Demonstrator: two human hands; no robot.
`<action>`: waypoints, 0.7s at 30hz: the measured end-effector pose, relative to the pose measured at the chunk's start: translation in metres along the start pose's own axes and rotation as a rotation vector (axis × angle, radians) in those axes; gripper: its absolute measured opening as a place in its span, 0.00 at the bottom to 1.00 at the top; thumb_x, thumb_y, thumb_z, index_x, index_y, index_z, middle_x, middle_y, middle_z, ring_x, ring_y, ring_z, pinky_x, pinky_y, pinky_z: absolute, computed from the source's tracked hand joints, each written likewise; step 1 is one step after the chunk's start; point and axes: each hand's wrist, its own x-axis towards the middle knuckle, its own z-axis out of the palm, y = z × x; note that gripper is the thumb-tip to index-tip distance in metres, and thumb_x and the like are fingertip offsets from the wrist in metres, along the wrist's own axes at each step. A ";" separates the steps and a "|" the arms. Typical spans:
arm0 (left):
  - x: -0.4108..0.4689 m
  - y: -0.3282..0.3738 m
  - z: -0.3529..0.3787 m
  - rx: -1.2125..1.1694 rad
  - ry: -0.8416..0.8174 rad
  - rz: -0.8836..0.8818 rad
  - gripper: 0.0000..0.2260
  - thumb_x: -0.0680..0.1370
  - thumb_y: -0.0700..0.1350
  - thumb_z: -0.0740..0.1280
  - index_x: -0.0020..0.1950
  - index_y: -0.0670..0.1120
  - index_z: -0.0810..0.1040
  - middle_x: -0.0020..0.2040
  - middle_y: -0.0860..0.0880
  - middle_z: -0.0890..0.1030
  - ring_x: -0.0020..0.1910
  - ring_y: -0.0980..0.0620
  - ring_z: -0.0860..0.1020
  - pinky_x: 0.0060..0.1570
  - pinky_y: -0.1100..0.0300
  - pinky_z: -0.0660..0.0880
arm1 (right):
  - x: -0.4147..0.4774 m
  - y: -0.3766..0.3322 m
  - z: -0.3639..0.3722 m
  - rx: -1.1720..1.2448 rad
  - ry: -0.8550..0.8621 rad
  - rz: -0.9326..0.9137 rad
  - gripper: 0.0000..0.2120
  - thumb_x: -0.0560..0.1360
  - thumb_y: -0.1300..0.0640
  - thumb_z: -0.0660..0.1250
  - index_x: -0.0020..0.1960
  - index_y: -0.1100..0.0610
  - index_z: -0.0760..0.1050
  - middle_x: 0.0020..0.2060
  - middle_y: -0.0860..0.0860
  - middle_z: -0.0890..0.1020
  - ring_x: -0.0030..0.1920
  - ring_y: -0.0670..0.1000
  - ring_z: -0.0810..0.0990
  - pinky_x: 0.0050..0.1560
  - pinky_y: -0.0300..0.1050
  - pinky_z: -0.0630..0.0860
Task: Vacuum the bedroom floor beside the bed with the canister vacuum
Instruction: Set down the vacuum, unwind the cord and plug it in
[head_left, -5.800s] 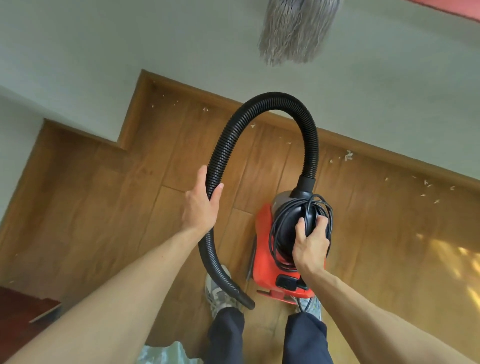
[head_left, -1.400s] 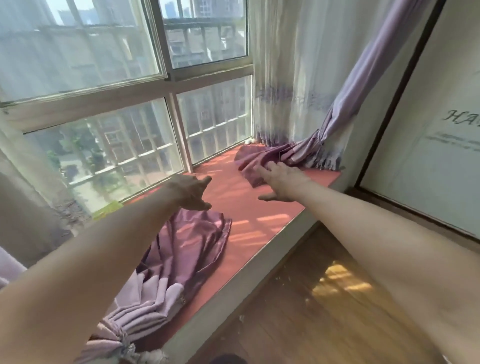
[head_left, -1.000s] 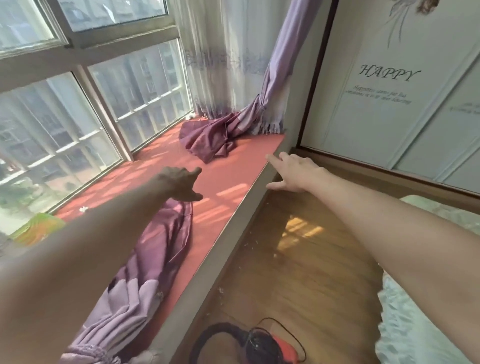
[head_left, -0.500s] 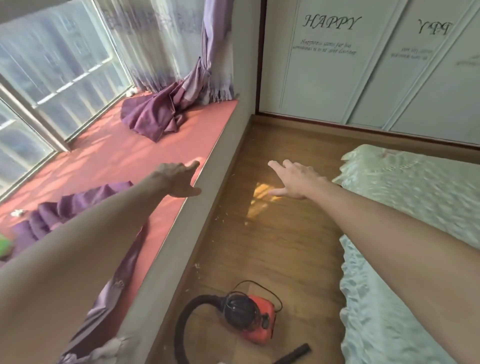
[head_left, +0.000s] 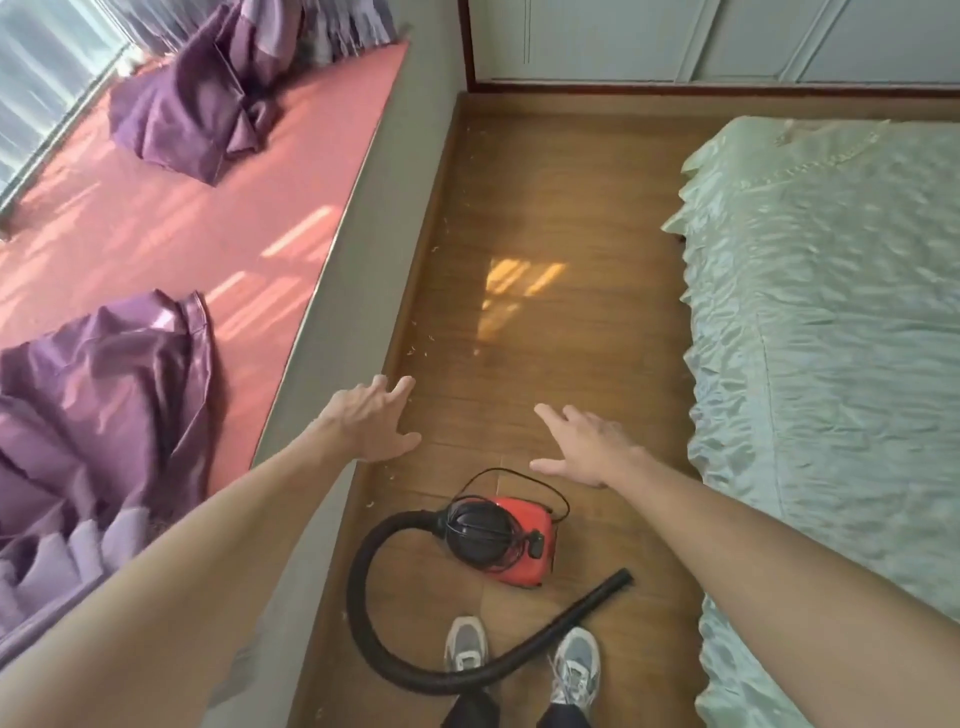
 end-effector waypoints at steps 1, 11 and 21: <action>0.007 0.006 0.016 -0.006 -0.020 0.007 0.37 0.77 0.66 0.59 0.79 0.49 0.51 0.64 0.42 0.72 0.56 0.41 0.79 0.49 0.50 0.78 | 0.005 0.002 0.018 0.022 -0.020 0.014 0.38 0.78 0.35 0.60 0.79 0.51 0.49 0.69 0.58 0.68 0.65 0.60 0.72 0.59 0.57 0.73; 0.051 0.057 0.195 -0.075 -0.245 0.132 0.34 0.77 0.64 0.60 0.77 0.48 0.56 0.64 0.42 0.73 0.60 0.39 0.77 0.53 0.47 0.76 | 0.048 0.023 0.198 0.215 -0.185 0.135 0.35 0.78 0.36 0.61 0.77 0.50 0.52 0.67 0.57 0.71 0.65 0.60 0.73 0.56 0.54 0.73; 0.090 0.092 0.333 -0.027 -0.385 0.249 0.37 0.79 0.63 0.59 0.80 0.48 0.49 0.67 0.41 0.71 0.62 0.40 0.75 0.52 0.48 0.74 | 0.089 0.018 0.346 0.352 -0.327 0.187 0.37 0.78 0.36 0.60 0.79 0.50 0.49 0.68 0.58 0.70 0.66 0.60 0.72 0.58 0.56 0.74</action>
